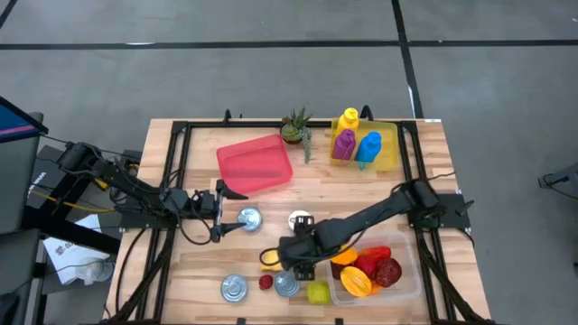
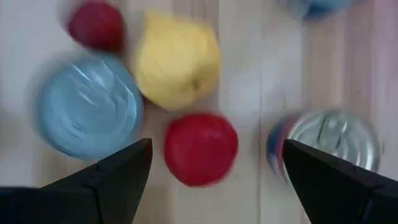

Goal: Pick & Place Food Item
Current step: Put the red tomato into the transparent bin

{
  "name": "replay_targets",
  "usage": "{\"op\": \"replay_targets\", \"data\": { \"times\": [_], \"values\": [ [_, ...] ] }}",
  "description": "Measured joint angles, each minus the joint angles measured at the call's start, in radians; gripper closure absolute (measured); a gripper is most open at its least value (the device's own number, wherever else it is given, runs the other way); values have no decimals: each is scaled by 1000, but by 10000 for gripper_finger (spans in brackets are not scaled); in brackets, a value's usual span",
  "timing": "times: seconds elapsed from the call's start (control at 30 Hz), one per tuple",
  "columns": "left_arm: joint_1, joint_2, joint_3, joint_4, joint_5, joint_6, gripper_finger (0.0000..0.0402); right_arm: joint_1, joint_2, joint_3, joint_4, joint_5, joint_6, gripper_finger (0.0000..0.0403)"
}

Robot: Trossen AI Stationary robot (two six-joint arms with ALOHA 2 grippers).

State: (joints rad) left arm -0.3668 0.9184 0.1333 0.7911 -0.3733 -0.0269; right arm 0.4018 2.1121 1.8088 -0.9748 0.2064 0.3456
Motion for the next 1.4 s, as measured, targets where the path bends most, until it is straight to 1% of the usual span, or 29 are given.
{"op": "replay_targets", "data": {
  "times": [0.1,0.13,0.2,0.27,0.33,0.53,0.63,0.7,0.73,0.87,1.0,1.23,1.4],
  "values": [
    [0,0,0,-1,0,0,25,-3,43,2,31,-24,-7,53],
    [0,0,0,2,0,0,25,-5,51,1,12,-29,-9,53],
    [0,0,0,-3,0,0,25,-7,67,2,27,-60,-13,53],
    [0,-1,0,1,0,0,25,-7,72,0,9,-79,-17,53],
    [0,-1,0,-5,0,0,25,-8,71,1,37,-92,-17,53],
    [0,-1,0,0,0,0,25,-8,70,2,30,-103,-22,53],
    [0,-1,0,-3,0,0,25,-10,98,3,48,-107,-33,53],
    [0,-1,0,-2,0,0,25,-13,112,-1,34,-132,-35,53],
    [0,-1,0,-2,0,0,25,-13,123,3,57,-140,-35,53],
    [0,-1,0,-2,0,0,25,-12,152,0,43,-151,-39,56],
    [1,-1,0,-4,0,0,25,-12,152,2,26,-149,-39,82],
    [12,-1,1,-6,0,0,25,-11,151,21,-6,-138,-39,167],
    [13,-1,1,-7,0,0,25,-9,151,66,-56,-130,-39,172]
  ]
}}
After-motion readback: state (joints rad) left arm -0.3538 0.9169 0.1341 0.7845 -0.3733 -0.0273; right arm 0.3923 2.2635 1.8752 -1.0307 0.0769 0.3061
